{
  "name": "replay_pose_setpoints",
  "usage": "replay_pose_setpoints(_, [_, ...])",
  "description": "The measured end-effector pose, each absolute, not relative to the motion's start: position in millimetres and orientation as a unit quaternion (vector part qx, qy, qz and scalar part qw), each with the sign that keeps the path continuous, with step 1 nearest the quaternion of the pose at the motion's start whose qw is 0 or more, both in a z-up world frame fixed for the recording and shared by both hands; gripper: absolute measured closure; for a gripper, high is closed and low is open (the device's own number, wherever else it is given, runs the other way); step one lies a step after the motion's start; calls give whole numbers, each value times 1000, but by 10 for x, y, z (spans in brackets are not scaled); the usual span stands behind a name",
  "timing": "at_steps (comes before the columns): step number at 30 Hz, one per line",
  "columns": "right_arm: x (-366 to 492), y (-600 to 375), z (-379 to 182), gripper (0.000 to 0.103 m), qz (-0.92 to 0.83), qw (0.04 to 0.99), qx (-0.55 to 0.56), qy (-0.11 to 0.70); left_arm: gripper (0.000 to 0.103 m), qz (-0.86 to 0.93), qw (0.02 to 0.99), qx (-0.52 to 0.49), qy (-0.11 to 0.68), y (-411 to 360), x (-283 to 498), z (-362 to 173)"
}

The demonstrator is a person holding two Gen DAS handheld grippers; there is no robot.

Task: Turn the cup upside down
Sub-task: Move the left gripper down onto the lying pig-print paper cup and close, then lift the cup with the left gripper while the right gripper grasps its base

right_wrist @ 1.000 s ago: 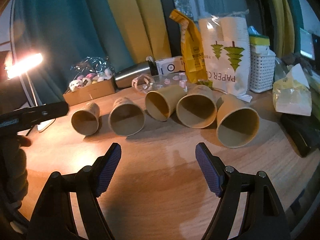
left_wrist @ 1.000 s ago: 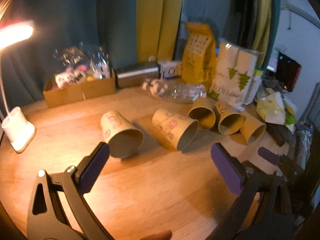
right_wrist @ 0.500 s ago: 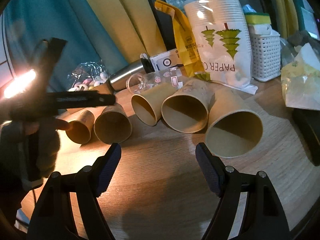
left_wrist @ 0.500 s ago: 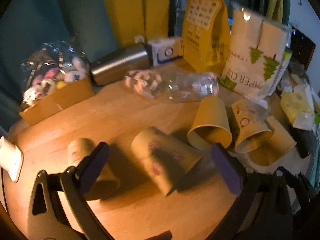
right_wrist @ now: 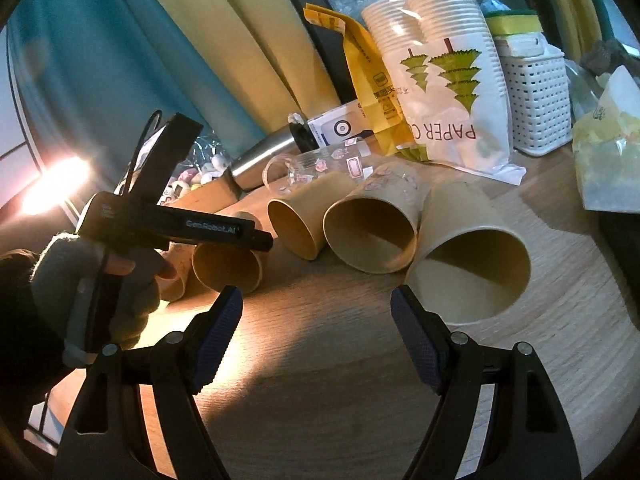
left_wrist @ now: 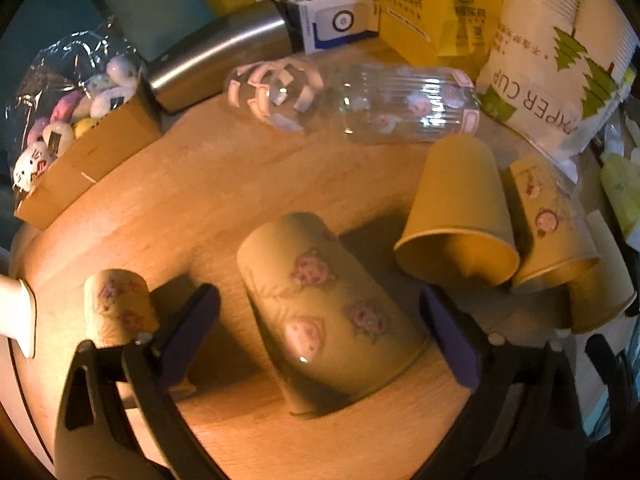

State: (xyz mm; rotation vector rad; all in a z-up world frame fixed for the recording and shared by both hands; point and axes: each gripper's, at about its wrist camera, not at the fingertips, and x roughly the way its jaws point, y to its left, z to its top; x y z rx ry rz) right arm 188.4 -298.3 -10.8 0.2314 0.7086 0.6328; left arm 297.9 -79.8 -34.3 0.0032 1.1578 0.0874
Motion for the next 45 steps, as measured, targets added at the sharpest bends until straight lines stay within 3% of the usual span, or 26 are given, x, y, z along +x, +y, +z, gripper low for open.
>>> replay_pose_setpoints(7, [1853, -3016, -100, 23, 298, 886, 112, 338, 22, 31, 839, 23, 542, -845, 2896, -270])
replay_pose_setpoints(8, [1870, -3015, -104, 23, 296, 886, 111, 338, 36, 29, 840, 22, 541, -856, 2869, -245])
replay_pose_setpoints(19, [1638, -3003, -41, 23, 260, 902, 98, 332, 37, -57, 865, 17, 499, -970, 2168, -82])
replay_pose_setpoints(34, [846, -2975, 339, 23, 283, 906, 140, 283, 37, -183, 939, 47, 288, -1076, 567, 266])
replay_pose_setpoints(45, [565, -2645, 458, 23, 366, 860, 176, 309, 37, -201, 963, 49, 175, -923, -209, 205])
